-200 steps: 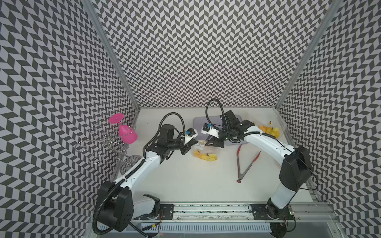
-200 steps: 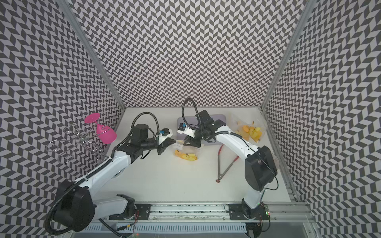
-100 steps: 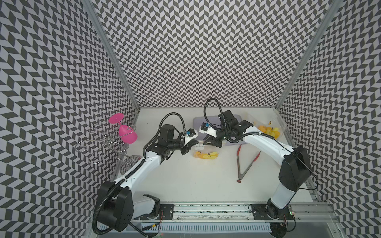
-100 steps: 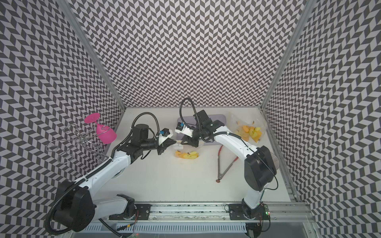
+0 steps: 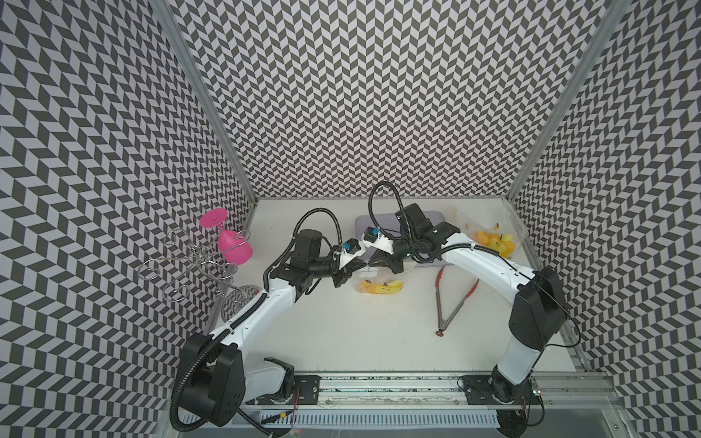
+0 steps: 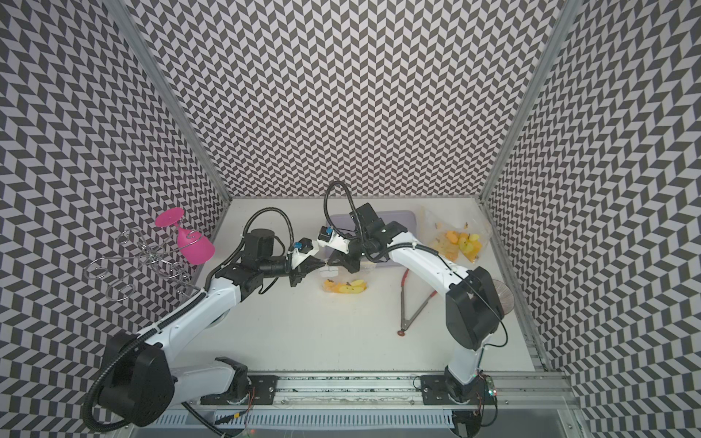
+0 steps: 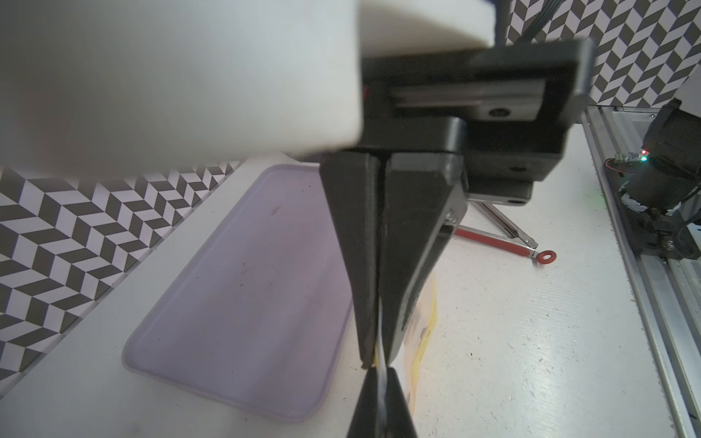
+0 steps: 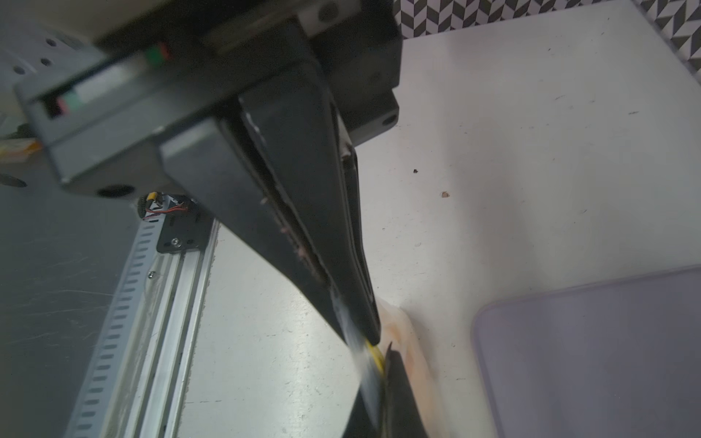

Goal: Put the cookies into a resealable bag to prevent moisture
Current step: Close the ziploc bag at the center of the board.

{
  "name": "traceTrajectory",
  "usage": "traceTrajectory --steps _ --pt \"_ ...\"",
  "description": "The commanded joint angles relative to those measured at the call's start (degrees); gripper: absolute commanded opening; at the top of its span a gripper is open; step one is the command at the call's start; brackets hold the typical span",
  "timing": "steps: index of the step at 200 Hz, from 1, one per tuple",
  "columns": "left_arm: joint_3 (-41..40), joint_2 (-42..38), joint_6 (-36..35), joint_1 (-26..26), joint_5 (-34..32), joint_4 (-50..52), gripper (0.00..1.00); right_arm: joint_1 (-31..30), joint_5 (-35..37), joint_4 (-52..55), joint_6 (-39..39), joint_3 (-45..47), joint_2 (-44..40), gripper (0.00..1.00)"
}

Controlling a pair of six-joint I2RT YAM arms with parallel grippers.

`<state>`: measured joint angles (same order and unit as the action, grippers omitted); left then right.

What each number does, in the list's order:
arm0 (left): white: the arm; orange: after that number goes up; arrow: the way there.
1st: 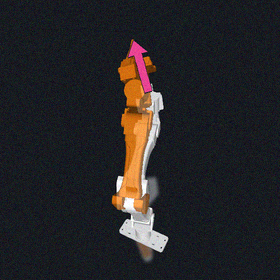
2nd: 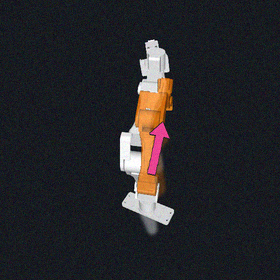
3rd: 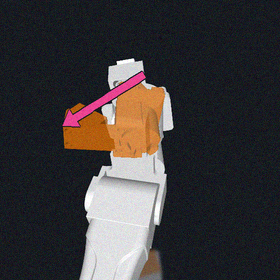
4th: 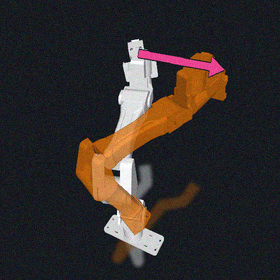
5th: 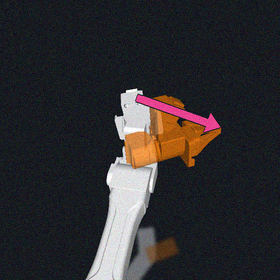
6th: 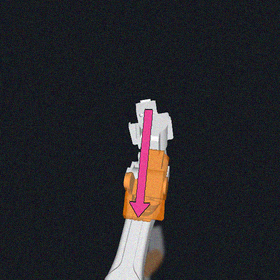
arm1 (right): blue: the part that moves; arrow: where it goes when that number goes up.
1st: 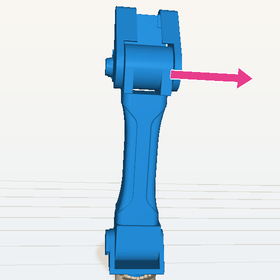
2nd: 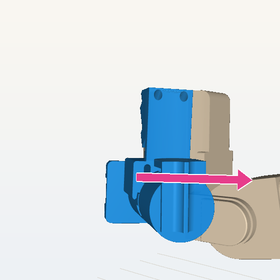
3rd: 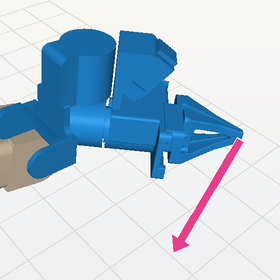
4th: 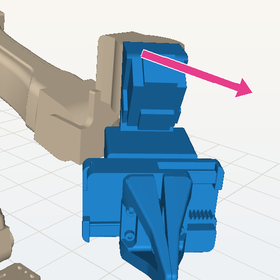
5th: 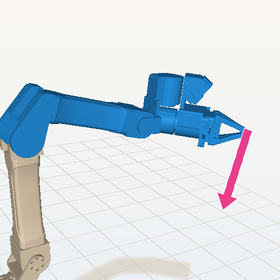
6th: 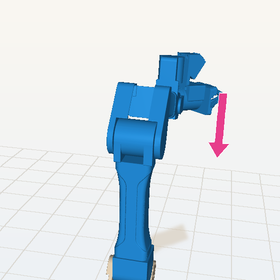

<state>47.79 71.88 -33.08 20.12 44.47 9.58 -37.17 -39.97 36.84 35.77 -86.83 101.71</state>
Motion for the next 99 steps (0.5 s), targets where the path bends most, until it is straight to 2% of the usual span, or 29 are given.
traceTrajectory --steps 1,3,9,27,34,39,43,51,64,67,72,76,80,87,99 --pt "0.95 -0.77 -1.28 0.43 2.19 0.27 0.0 -0.54 -2.94 -3.51 0.61 -0.62 0.26 0.14" --pt "0.96 -0.77 -1.28 0.44 2.2 0.28 0.0 -0.54 -2.91 -3.7 0.53 -0.47 0.12 0.13" --pt "0.91 -0.71 -1.26 0.4 2.2 0.26 0.0 -0.54 -2.76 -3.87 0.54 -0.06 -0.14 0.0" --pt "0.92 -0.74 -1.28 0.37 2.07 0.22 0.0 -0.54 -1.13 -3.1 0.72 0.21 -0.52 0.0" --pt "0.91 -0.77 -1.28 0.4 2.03 0.22 0.0 -0.54 0.38 -2.65 0.45 0.18 -0.61 0.21" --pt "0.96 -0.79 -1.28 0.38 1.94 0.24 0.0 -0.45 1.24 -2.11 0.31 0.17 -0.68 0.24" --pt "0.9 -0.77 -1.28 0.4 1.92 0.2 0.0 -0.37 1.54 -1.77 0.47 0.28 -0.72 0.21" --pt "0.93 -0.78 -1.28 0.42 1.84 0.18 0.0 -0.19 2.01 -1.26 0.7 0.53 -0.96 0.01" --pt "0.81 -0.66 -1.2 0.41 1.69 0.08 0.0 0.29 2.47 -1.01 0.77 1.45 -1.5 0.0" --pt "0.81 -0.65 -1.24 0.37 1.68 0.08 0.0 0.46 2.73 -1.25 0.54 1.67 -1.66 0.06" --pt "0.81 -0.68 -1.2 0.36 1.59 0.08 0.0 0.69 3.15 -1.93 -0.04 2.2 -2.06 0.25" --pt "0.81 -0.66 -1.23 0.44 1.54 0.11 0.0 1.0 3.43 -2.42 -0.39 2.74 -2.36 0.28" --pt "0.84 -0.68 -1.2 0.42 1.5 0.11 0.0 1.2 3.26 -2.7 -0.51 3.12 -2.73 0.23" --pt "0.81 -0.74 -1.2 0.4 1.41 0.1 0.0 1.46 3.16 -2.71 -0.36 3.7 -3.24 0.01" --pt "0.81 -0.79 -1.2 0.4 1.26 0.22 0.0 1.88 3.62 -3.0 -0.42 4.52 -4.07 0.01"
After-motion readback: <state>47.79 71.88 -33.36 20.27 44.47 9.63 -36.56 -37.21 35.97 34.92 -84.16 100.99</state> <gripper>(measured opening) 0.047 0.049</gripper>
